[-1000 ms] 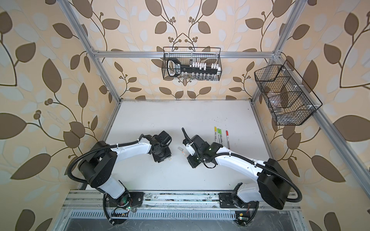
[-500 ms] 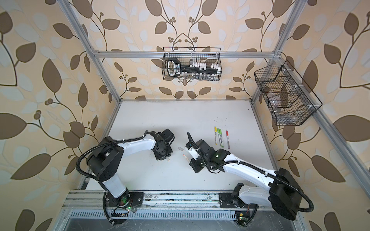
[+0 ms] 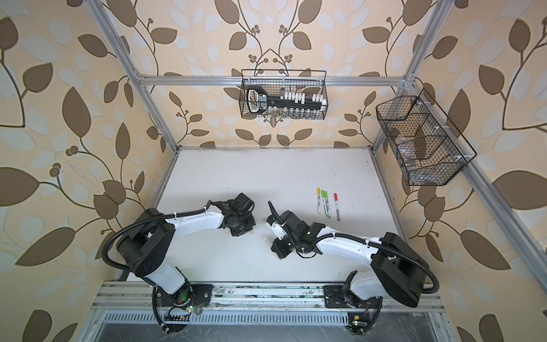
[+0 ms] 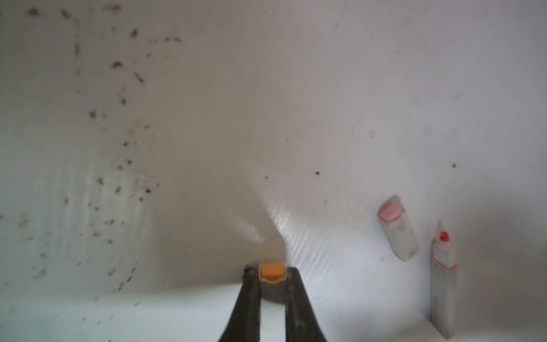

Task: Insert the pens into the pen caps
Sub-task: 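Lift the white cap with the left gripper and bring it above the marker tip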

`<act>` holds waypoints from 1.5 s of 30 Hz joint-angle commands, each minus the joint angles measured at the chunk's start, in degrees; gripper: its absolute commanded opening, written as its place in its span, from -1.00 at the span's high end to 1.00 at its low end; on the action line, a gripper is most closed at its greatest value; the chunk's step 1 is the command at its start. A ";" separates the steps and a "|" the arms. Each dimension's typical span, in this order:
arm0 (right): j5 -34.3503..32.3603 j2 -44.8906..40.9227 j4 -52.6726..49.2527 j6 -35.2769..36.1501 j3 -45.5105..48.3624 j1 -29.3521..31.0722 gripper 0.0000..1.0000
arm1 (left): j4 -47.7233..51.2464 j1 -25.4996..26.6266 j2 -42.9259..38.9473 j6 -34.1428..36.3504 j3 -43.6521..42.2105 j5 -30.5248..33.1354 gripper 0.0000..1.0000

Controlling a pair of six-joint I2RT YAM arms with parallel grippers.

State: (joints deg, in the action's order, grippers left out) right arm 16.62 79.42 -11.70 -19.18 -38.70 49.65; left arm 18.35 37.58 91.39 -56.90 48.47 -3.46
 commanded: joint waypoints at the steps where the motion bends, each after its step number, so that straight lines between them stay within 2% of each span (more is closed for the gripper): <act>1: 2.84 0.77 4.03 -2.55 0.84 -1.48 0.98 | -7.35 0.39 -5.40 7.31 -0.86 -0.43 0.88; 6: 5.13 1.36 7.08 -4.26 1.76 -4.09 0.98 | -16.35 0.21 -11.59 12.34 -4.83 -3.88 0.89; 11: -1.48 -1.25 8.73 -5.04 2.56 -4.04 0.98 | -20.58 -1.48 -15.51 13.29 -8.15 -5.05 0.90; 15: -2.19 -1.81 9.81 -4.86 2.58 -4.04 0.99 | -24.74 -1.87 -16.53 14.01 -9.20 -8.34 0.90; 30: -3.84 -0.94 12.76 -4.51 1.97 -3.77 1.00 | -27.23 -2.16 -15.18 11.95 -8.69 -13.33 0.93; 45: -3.88 0.36 13.32 -3.63 0.25 -3.98 1.00 | -27.31 -2.09 -14.76 11.67 -9.00 -14.46 0.94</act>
State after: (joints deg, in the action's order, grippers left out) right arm 13.23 79.11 0.64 -23.75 -36.69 45.63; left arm -6.33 35.90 76.49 -45.15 39.86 -16.56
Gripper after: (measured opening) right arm 0.076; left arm 0.125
